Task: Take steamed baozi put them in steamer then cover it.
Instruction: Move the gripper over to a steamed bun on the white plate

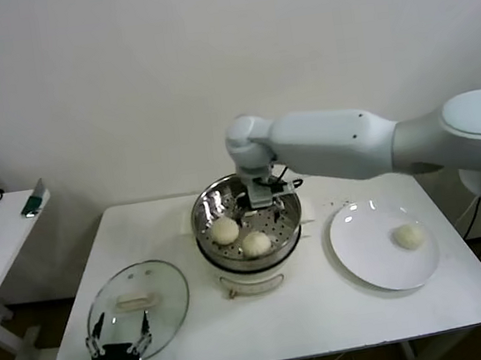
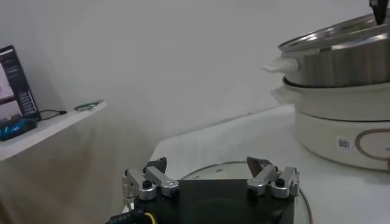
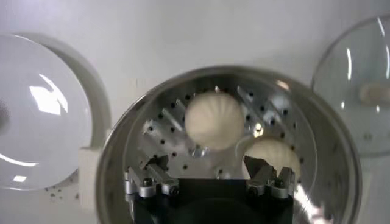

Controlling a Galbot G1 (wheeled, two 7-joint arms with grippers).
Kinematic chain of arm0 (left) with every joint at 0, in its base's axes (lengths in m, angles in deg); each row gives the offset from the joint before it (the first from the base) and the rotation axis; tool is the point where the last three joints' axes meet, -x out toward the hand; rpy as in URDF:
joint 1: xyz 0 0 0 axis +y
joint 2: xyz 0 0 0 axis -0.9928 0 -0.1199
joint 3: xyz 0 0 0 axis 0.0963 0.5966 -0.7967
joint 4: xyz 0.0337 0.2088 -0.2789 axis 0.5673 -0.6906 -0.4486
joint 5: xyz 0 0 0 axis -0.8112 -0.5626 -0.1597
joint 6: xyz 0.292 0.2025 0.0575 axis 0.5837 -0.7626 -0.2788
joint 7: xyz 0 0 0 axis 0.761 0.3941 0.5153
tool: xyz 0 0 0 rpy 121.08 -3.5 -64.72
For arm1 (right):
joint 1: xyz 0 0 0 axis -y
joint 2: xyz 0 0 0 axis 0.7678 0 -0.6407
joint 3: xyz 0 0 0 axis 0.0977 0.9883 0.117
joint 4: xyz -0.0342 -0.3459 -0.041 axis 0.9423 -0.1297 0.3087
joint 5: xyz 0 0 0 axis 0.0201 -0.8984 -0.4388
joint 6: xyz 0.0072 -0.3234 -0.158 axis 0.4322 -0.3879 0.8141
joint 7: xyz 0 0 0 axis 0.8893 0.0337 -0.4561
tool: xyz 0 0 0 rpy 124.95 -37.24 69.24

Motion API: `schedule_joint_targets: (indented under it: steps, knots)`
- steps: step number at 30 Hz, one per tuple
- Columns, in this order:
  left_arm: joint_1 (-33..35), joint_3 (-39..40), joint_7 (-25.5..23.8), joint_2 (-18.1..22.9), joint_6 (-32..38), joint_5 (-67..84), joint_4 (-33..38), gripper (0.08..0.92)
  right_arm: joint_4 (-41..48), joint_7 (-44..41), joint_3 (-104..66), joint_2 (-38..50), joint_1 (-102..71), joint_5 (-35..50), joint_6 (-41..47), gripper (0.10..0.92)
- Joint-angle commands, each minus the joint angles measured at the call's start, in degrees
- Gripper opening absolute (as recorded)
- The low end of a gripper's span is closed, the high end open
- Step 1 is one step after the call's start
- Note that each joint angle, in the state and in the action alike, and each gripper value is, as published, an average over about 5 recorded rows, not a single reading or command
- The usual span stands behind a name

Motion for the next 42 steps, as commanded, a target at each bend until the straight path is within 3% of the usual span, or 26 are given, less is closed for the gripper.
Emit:
schedule_joint_targets:
  steps: [1,9,20,30,42]
  knots:
    - [0.2,0.0,0.0,0.0,0.1,0.0,0.3,0.823,-0.7,2.7,7.3,11.0,10.1,14.5,18.3,0.823]
    - [1.1,0.1,0.0,0.0,0.7,-0.2,0.4,0.823,-2.2,0.7,9.3,26.6,7.6,24.1,36.2,0.823]
    - [2.0,0.5,0.0,0.7,0.0,-0.7,1.5,0.823,0.5,-1.9,-10.2,42.3,-17.4,6.8,35.7,0.823]
    - [2.8,0.5,0.0,1.6,-0.2,-1.5,2.1,0.823,8.1,-0.6,-29.4,41.7,-36.2,-3.1,33.2,0.823]
    - [3.5,0.2,0.1,2.2,-0.1,-2.1,1.6,0.823,20.7,-0.9,-36.3,33.5,-38.6,-8.3,29.5,0.823]
